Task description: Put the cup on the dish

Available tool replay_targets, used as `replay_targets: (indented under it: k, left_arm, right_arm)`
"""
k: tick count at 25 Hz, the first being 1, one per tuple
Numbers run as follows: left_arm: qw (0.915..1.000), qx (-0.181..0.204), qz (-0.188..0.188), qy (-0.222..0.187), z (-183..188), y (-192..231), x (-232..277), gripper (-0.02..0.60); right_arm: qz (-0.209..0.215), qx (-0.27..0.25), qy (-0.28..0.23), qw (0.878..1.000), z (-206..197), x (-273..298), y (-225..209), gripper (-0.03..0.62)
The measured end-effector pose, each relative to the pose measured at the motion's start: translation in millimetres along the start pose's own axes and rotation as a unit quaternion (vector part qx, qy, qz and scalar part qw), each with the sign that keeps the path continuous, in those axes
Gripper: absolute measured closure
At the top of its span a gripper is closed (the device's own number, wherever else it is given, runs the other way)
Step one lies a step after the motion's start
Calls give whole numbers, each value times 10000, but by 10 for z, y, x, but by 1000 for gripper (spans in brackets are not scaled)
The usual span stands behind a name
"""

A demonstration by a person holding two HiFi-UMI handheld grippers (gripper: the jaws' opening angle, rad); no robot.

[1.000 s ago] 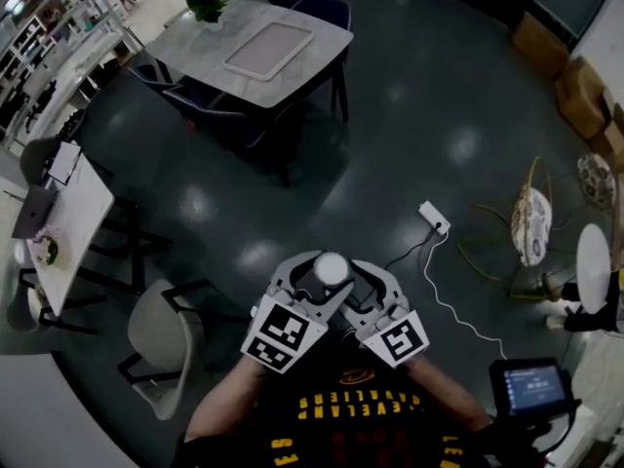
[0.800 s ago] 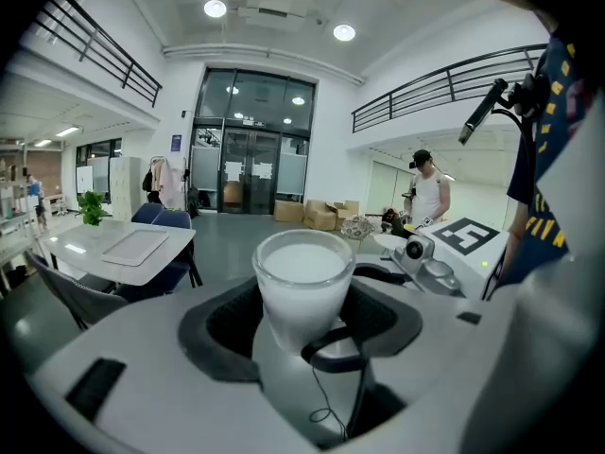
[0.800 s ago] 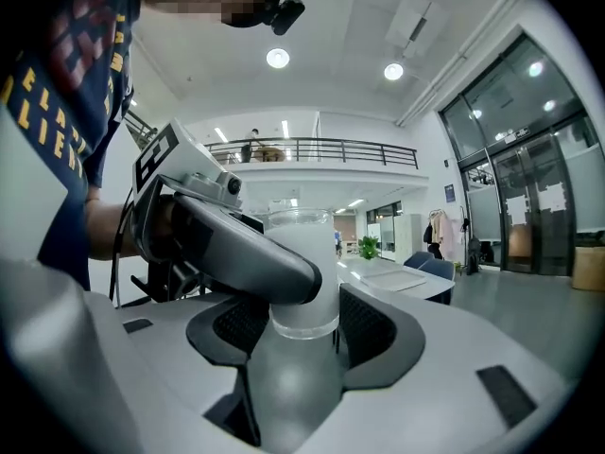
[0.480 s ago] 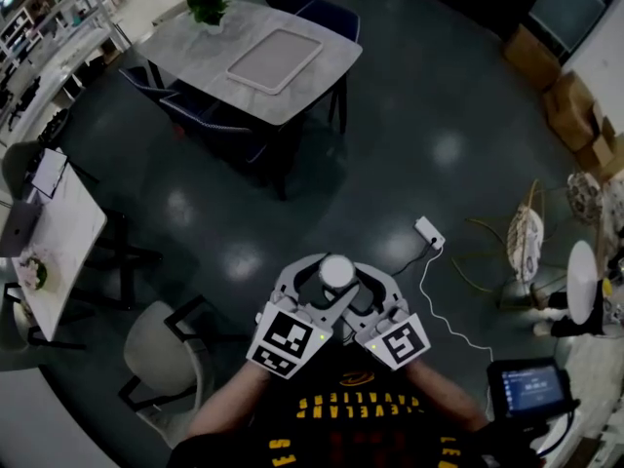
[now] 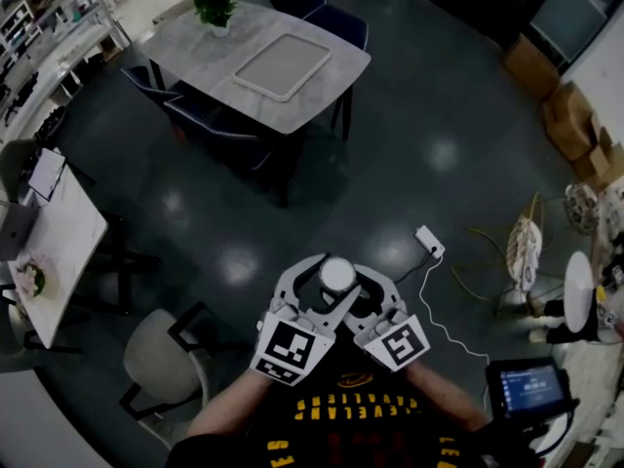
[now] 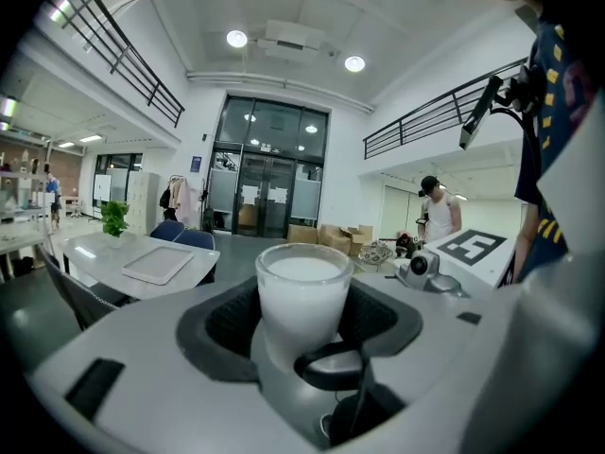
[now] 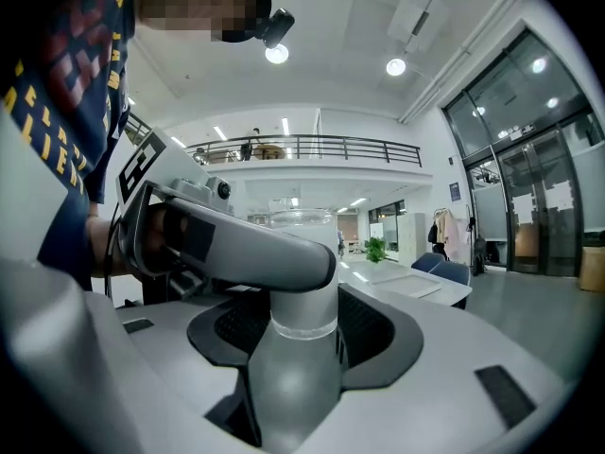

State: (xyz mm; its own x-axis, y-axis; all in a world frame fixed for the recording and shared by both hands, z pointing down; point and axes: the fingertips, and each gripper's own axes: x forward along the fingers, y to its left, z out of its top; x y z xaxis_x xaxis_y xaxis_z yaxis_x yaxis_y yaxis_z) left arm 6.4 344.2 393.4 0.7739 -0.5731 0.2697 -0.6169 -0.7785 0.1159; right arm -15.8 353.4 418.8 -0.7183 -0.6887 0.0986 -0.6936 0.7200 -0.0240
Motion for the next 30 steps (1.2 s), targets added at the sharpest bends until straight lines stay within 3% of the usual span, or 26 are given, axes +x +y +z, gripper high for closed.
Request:
replay_targets:
  k: [7,13,18,30]
  left_arm:
    - [9991,250,327,110,-21,237,70,319]
    - [9975,292,566,304,-54,516,399,319]
    - [9961,346,680,452,-30,798,826,319]
    - [9938,142,901,630,426,1380,2133,319]
  right_arm:
    - [205,-114,66,9997,-39,234,-91,364]
    - [385,-47,164,9991,-152,471,-423,364]
    - [585,102,167,9981,-206,708,-867,364]
    - [830,21,208,9963,-138,1067,-2303,364]
